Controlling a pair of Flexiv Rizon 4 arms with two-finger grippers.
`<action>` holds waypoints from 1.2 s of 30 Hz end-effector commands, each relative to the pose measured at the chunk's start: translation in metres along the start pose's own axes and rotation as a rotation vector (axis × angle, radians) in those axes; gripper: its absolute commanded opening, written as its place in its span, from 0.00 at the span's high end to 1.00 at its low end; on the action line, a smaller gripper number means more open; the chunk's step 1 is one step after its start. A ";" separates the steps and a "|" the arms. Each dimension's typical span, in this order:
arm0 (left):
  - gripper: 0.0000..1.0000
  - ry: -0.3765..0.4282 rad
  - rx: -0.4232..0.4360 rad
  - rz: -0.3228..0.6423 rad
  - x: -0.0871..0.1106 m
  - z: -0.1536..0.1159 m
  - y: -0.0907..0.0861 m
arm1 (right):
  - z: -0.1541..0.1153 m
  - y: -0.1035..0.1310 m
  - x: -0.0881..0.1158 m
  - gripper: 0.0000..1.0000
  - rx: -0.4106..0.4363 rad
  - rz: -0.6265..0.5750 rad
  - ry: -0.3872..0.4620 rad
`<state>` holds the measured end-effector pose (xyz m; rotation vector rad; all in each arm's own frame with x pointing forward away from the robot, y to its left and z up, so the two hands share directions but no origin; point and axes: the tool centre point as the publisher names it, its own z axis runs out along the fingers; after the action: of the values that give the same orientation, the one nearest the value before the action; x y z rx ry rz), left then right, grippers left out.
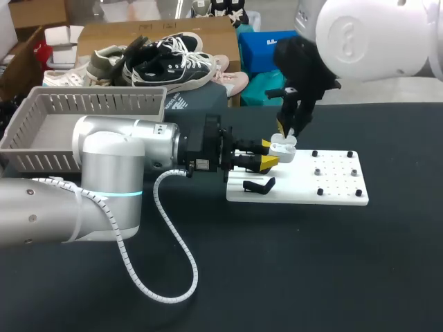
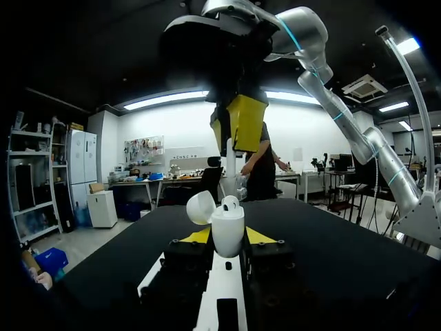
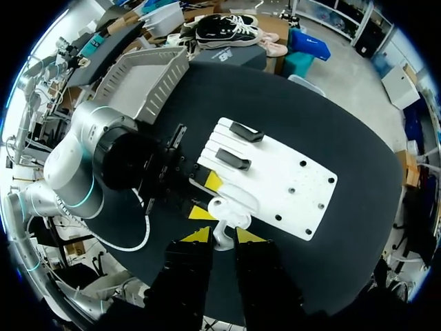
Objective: Pick up each earbud case from the left stands, insert the matching earbuds, close the lid, and place the case in the box.
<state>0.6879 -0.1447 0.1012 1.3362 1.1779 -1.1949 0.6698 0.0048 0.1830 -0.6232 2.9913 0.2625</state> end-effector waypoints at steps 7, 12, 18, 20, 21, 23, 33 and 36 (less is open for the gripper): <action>1.00 0.000 -0.004 0.001 0.000 0.001 -0.001 | 0.008 0.006 0.001 1.00 0.000 -0.023 0.002; 1.00 0.000 -0.004 0.001 0.000 0.001 -0.001 | 0.014 0.010 -0.003 1.00 0.007 -0.022 0.000; 1.00 0.000 -0.004 0.001 0.000 0.001 -0.001 | 0.018 0.011 -0.006 1.00 0.012 -0.012 -0.008; 1.00 0.000 -0.004 0.001 0.000 0.001 -0.001 | 0.019 0.009 -0.006 1.00 0.013 -0.006 -0.010; 1.00 0.000 -0.004 0.001 0.000 0.001 -0.001 | 0.019 0.009 -0.006 1.00 0.013 -0.003 -0.010; 1.00 0.000 -0.004 0.001 0.000 0.001 -0.001 | 0.019 0.008 -0.006 1.00 0.014 0.002 -0.010; 1.00 0.000 -0.004 0.001 0.000 0.001 -0.001 | 0.025 0.005 -0.009 1.00 0.010 0.020 -0.009; 1.00 0.000 -0.004 0.001 0.000 0.001 -0.001 | 0.026 0.006 -0.010 1.00 0.007 0.019 -0.010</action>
<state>0.6879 -0.1447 0.1012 1.3362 1.1779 -1.1949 0.6769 0.0180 0.1608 -0.5906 2.9889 0.2556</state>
